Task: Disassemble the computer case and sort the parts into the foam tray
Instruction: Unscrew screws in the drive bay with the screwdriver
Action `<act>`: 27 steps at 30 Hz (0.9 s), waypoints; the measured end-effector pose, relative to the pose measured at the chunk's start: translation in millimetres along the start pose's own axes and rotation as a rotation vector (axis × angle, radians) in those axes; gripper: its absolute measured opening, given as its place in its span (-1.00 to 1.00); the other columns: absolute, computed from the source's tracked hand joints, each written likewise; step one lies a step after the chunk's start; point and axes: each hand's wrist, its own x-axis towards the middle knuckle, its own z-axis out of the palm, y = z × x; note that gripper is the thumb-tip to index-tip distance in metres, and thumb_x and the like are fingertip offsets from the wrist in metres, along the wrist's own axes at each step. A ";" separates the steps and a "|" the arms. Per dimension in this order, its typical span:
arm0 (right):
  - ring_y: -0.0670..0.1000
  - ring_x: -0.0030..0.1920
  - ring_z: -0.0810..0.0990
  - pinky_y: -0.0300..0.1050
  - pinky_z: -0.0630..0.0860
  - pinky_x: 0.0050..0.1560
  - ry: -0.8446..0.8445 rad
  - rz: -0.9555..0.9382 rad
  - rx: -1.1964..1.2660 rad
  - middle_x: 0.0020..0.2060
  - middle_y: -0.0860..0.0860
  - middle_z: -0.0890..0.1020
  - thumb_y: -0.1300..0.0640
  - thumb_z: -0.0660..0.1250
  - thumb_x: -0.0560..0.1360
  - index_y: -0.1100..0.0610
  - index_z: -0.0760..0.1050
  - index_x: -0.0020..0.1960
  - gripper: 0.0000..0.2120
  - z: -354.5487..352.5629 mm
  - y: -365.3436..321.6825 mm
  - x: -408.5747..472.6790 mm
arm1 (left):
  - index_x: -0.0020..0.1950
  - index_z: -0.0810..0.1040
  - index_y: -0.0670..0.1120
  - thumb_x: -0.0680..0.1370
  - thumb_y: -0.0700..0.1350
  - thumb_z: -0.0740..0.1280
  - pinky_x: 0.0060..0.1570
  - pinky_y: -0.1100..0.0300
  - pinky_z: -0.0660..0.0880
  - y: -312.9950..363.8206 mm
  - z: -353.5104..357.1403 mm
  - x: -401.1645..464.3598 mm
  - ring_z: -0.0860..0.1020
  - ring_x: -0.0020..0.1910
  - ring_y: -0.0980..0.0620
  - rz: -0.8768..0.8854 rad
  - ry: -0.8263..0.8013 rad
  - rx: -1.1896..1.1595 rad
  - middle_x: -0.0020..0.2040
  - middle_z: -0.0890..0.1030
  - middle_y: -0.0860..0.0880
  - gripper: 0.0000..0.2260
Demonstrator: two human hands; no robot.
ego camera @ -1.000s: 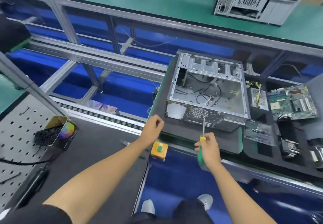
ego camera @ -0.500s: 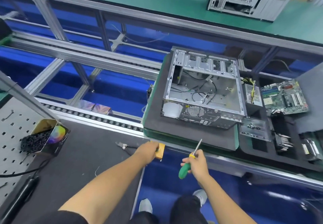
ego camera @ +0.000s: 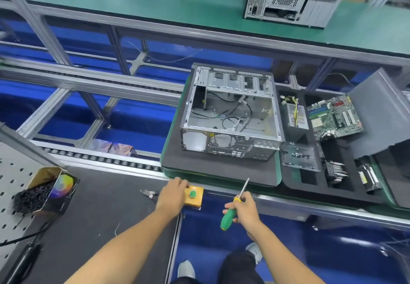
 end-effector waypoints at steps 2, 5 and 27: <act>0.19 -0.18 0.75 -0.18 0.46 -0.44 0.004 0.001 -0.030 -0.18 0.15 0.74 0.33 0.15 0.61 0.15 0.29 0.00 -0.89 -1.2 -1.7 -1.5 | 0.38 0.40 0.03 0.67 -0.01 0.23 0.20 0.00 0.48 -20.7 5.3 -7.5 0.36 0.34 -0.15 -0.279 0.064 -0.088 0.37 0.36 -0.09 -0.72; 0.22 -0.18 0.74 -0.18 0.46 -0.45 -0.027 0.000 -0.117 -0.18 0.17 0.73 0.35 0.16 0.59 0.18 0.30 0.01 -0.89 3.7 -2.5 -0.2 | 0.38 0.40 0.03 0.67 0.14 0.23 0.29 -0.12 0.40 -30.9 7.4 -13.5 0.30 0.31 -0.31 -0.736 0.039 -0.437 0.44 0.17 -0.22 -0.67; 0.19 -0.27 0.67 -0.12 0.52 -0.40 -0.227 0.046 -0.051 -0.18 0.26 0.65 0.36 0.12 0.60 0.18 0.36 0.00 -0.88 106.0 2.3 -26.3 | 0.20 0.52 -0.02 0.69 0.18 0.17 0.23 -0.07 0.42 -14.6 21.0 -50.3 0.47 0.22 -0.19 -0.321 0.146 -0.564 0.18 0.49 -0.13 -0.68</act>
